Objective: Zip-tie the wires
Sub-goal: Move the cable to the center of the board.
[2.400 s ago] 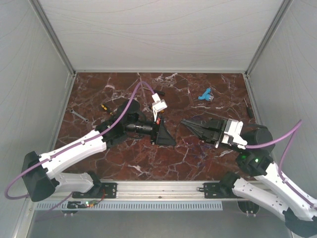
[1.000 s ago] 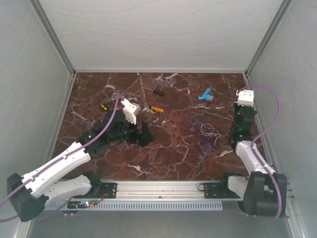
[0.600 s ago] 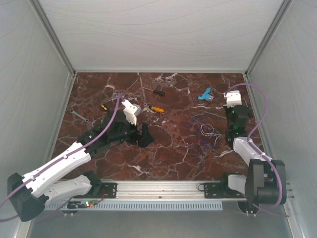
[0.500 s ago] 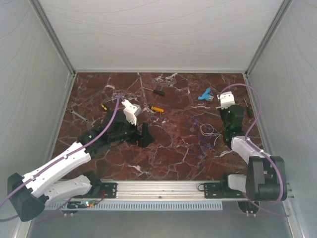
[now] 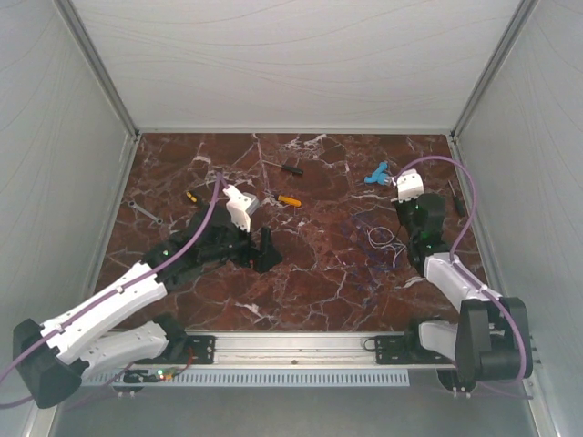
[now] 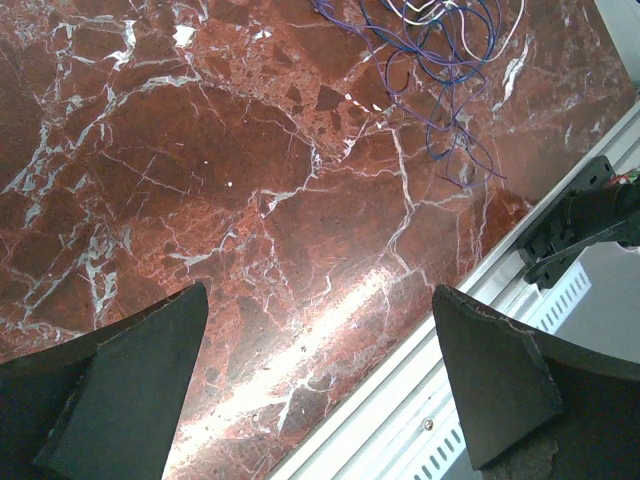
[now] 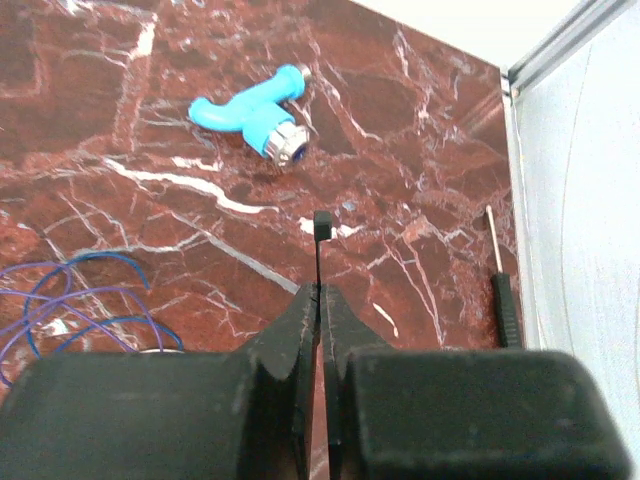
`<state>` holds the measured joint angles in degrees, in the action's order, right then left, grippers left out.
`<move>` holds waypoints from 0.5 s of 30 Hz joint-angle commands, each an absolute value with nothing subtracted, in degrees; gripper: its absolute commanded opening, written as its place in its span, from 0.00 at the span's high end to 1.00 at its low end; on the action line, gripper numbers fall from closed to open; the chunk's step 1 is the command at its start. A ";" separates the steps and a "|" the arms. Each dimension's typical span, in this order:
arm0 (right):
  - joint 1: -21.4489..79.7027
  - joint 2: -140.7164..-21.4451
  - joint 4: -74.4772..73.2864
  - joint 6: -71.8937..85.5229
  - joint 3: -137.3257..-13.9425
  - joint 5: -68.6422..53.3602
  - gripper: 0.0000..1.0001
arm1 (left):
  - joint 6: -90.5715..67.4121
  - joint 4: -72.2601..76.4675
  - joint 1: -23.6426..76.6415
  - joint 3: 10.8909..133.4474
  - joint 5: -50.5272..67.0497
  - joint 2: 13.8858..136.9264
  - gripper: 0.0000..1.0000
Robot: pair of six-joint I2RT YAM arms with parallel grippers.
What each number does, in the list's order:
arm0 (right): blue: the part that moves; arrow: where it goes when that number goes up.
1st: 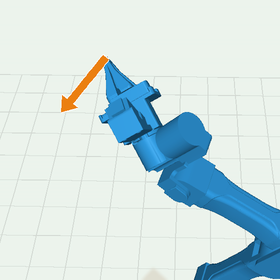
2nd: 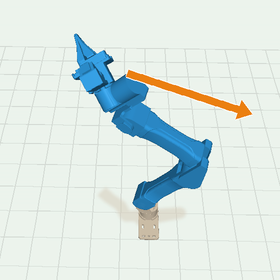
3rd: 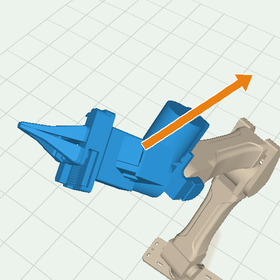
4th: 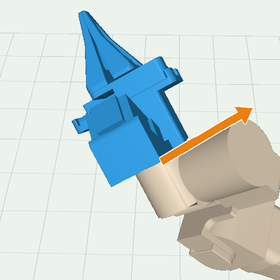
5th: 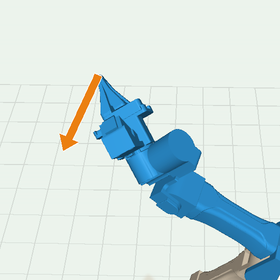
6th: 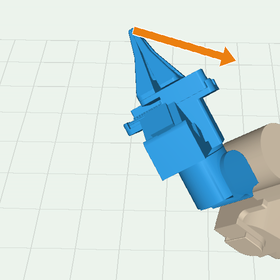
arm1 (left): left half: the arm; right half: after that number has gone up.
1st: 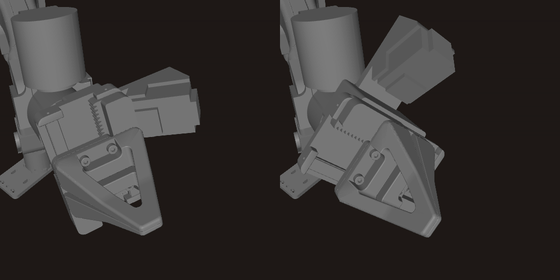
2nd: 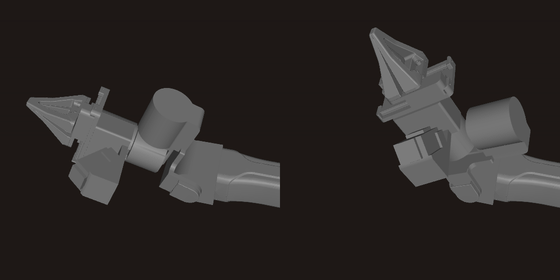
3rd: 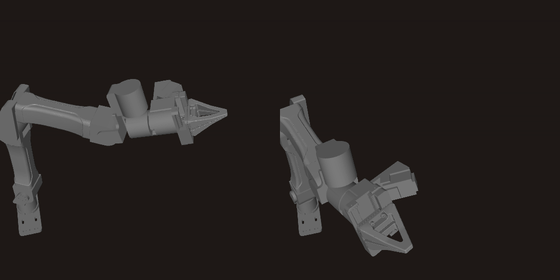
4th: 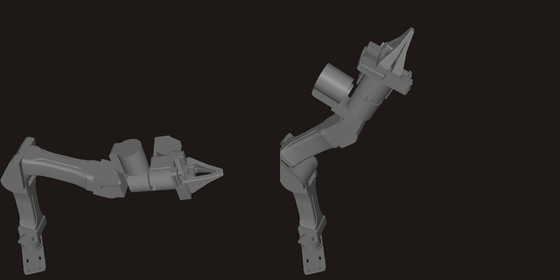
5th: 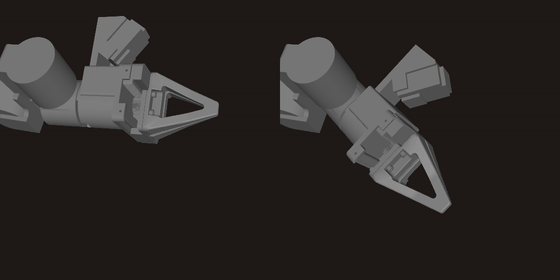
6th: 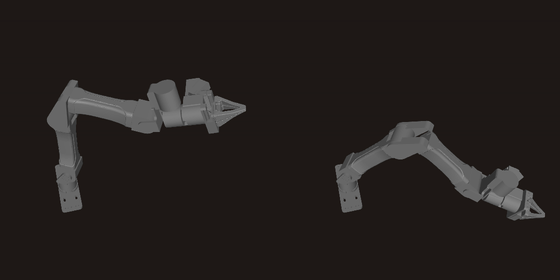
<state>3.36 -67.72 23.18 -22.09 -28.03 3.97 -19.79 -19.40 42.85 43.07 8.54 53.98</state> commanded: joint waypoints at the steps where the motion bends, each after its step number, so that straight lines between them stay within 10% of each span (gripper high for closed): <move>1: 3.86 -64.75 25.22 -19.21 -28.05 1.31 1.00 | -19.14 -17.49 42.89 43.30 7.85 52.43 0.06; 15: 4.34 -68.29 32.33 -28.23 -26.61 21.08 1.00 | -19.14 -17.85 42.89 43.00 7.12 51.84 0.07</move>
<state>4.19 -65.84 27.83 -24.93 -27.16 16.25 -19.79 -19.42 42.85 42.72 7.86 53.06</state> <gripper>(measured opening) 0.004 0.935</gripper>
